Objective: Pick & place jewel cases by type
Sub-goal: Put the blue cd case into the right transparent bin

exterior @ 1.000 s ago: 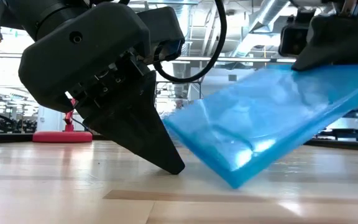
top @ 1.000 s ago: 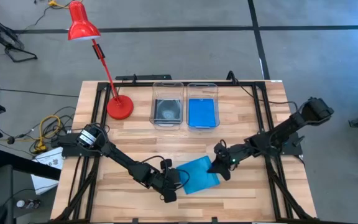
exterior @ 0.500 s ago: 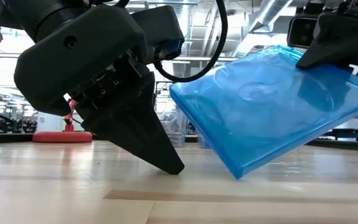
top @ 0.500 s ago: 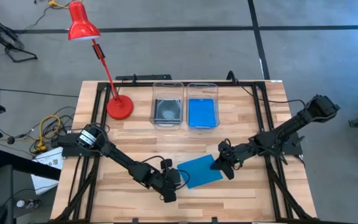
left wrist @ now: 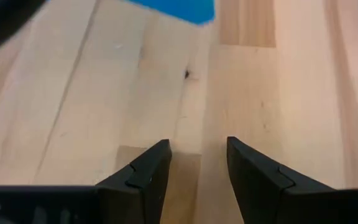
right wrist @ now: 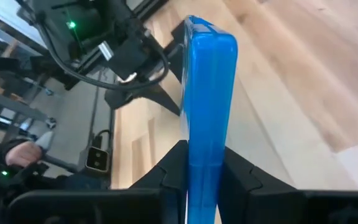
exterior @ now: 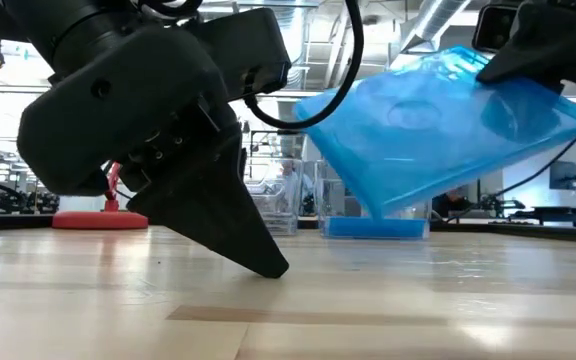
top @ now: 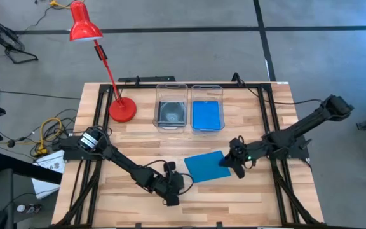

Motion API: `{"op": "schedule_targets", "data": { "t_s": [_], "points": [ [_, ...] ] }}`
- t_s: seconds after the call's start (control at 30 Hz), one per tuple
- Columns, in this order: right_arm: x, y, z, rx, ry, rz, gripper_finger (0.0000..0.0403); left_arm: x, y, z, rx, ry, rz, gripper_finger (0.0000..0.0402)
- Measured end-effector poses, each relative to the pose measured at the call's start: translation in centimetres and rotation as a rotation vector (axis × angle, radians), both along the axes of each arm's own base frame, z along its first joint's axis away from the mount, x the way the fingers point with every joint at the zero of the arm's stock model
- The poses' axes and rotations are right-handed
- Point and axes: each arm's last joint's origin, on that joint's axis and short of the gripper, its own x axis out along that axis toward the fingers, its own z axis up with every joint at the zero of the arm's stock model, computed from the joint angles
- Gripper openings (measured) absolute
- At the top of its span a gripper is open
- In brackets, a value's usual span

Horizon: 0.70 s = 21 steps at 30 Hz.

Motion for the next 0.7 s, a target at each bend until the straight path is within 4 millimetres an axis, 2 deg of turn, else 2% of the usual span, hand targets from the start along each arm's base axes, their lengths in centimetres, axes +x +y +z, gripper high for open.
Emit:
{"op": "schedule_targets", "data": {
  "t_s": [0.2,0.43,0.6,0.7],
  "points": [
    [-1.3,-1.2,2.8,-0.061,0.016,-0.032,0.0042,-0.4,0.4,-0.1,0.094,0.015,0.033,0.0153],
    [-3.0,-3.0,8.3,-0.174,-0.002,-0.099,0.0048,-0.1,0.6,0.2,0.212,-0.012,-0.041,0.0153],
    [-3.9,-4.7,12.5,-0.266,0.032,-0.161,0.0044,0.1,0.9,2.6,0.279,-0.084,-0.109,0.0153],
    [-4.1,-5.7,14.8,-0.321,0.002,-0.186,0.0049,0.2,1.0,5.7,0.292,-0.187,-0.117,0.0153]
  ]
}}
